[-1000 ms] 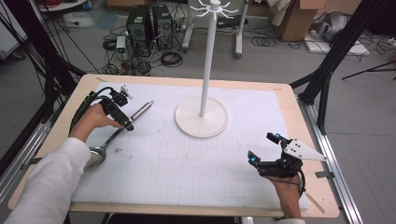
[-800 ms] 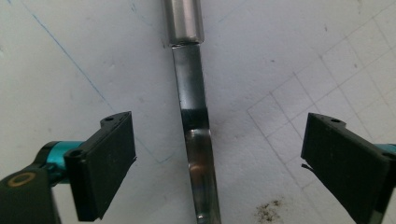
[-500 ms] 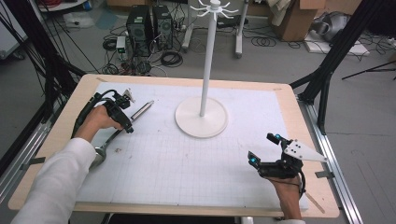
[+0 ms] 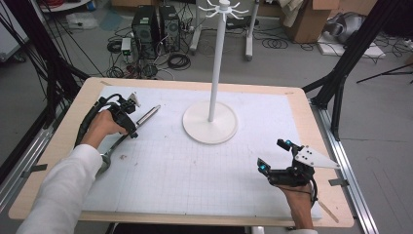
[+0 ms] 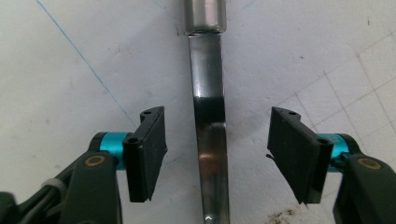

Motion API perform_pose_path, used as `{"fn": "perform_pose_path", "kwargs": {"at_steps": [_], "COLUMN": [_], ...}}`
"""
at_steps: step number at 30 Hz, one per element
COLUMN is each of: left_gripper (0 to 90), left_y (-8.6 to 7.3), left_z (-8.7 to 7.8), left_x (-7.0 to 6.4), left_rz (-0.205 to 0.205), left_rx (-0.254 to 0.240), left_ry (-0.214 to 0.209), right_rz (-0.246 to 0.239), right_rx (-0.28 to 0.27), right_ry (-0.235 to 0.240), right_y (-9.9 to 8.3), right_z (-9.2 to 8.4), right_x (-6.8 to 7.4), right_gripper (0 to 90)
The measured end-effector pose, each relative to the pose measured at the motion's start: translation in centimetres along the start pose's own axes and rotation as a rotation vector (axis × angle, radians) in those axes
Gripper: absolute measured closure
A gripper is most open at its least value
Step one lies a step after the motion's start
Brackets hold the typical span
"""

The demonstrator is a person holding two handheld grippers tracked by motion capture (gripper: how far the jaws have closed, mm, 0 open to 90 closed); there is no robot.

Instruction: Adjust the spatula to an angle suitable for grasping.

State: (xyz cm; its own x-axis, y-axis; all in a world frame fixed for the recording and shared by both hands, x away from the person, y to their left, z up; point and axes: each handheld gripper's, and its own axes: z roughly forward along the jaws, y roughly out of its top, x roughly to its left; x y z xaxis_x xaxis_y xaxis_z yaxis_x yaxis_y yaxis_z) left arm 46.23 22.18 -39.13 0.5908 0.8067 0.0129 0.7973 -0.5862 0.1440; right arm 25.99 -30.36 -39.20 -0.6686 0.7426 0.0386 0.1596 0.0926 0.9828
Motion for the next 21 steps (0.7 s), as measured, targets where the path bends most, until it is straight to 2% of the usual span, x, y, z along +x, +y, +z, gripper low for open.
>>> {"fn": "perform_pose_path", "kwargs": {"at_steps": [8, 11, 15, 21], "left_gripper": [44.2, 46.2, 53.0, 52.9], "left_y": [0.14, 0.16, 0.14, 0.18], "left_z": [0.42, 0.36, 0.46, 0.56], "left_x": [-0.03, -0.03, 0.04, -0.05], "left_rz": [-0.017, -0.008, -0.022, -0.028], "left_rx": [0.024, 0.030, 0.042, 0.040], "left_ry": [0.000, -0.002, 0.003, 0.001], "right_rz": [0.004, 0.004, 0.003, 0.008], "right_rx": [0.003, 0.005, 0.005, 0.005], "right_ry": [0.003, 0.004, 0.006, 0.004], "right_y": [-0.03, -0.03, -0.03, -0.04], "right_z": [0.08, 0.08, 0.08, 0.06], "right_x": [0.01, 0.03, 0.03, -0.03], "right_gripper": [0.5, 0.5, 0.5, 0.5]}}
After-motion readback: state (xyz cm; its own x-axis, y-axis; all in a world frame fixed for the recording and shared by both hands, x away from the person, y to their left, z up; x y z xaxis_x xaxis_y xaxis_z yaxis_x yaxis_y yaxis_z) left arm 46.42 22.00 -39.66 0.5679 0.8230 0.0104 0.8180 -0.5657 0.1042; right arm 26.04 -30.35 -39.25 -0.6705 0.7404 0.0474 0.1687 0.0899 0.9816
